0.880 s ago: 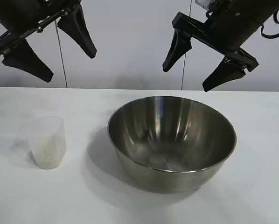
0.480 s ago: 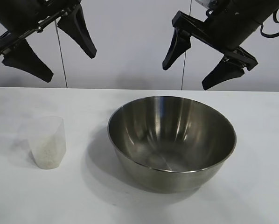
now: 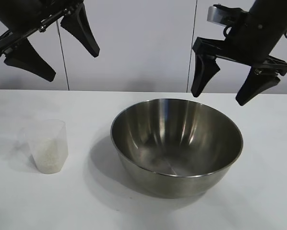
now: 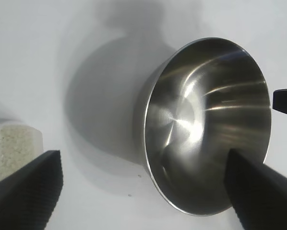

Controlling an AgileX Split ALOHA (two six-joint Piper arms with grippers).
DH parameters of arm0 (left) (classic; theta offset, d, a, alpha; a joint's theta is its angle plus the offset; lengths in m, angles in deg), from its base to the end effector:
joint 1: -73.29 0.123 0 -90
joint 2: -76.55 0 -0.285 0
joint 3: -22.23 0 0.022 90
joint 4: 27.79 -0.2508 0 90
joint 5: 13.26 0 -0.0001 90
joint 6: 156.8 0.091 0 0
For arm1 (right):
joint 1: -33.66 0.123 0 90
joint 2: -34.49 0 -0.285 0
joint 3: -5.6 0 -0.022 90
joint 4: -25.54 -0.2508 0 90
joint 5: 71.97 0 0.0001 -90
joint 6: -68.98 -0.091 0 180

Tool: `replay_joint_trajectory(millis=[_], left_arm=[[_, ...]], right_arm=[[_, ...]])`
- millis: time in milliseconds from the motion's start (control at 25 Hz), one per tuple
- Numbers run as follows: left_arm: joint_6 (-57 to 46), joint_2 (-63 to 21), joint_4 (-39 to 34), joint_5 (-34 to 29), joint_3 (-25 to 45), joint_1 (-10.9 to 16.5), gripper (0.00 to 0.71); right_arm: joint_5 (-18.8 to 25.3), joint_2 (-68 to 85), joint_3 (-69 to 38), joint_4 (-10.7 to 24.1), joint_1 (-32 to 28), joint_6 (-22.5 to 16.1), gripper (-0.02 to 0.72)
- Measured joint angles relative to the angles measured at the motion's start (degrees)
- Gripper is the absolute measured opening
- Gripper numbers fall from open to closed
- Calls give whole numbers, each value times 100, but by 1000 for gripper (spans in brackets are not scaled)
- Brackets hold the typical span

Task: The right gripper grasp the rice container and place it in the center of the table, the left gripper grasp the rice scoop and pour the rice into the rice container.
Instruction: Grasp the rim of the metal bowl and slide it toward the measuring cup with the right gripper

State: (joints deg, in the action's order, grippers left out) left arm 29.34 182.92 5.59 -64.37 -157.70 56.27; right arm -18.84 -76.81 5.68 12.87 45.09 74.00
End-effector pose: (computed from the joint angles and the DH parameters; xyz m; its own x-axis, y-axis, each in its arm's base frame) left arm 0.3377 -0.1442 0.2736 -0.9411 0.0223 -0.3374 0.1973 0.8465 -0.4944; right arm 0.3599 0.0891 0.2323 -0.9509 -0.1456 -0.2730 -0.1995 0.9630 0.1813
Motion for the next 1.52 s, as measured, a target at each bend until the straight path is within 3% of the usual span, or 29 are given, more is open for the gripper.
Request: replay_joint_trajectory(millis=[120, 320, 600, 760, 1000, 1080, 1520], left_arm=[[0, 0, 0, 7, 0, 0, 657], [0, 0, 0, 13, 0, 0, 657], [0, 0, 0, 13, 0, 0, 657], [0, 0, 0, 13, 0, 0, 657], [0, 0, 0, 13, 0, 0, 657], [0, 0, 0, 13, 0, 0, 657], [0, 0, 0, 13, 0, 0, 657]], right_arm=[[-237, -34, -362, 76, 0, -47, 638], [-960, -226, -1027, -101, 0, -52, 638], [-1394, -561, -1209, -208, 0, -52, 605], [-1520, -710, -1209, -277, 0, -52, 510], [-1525, -718, -1209, -302, 0, -52, 102], [-1519, -718, -1209, -332, 0, -52, 42], [-1359, -488, -1209, -795, 0, 266, 11]])
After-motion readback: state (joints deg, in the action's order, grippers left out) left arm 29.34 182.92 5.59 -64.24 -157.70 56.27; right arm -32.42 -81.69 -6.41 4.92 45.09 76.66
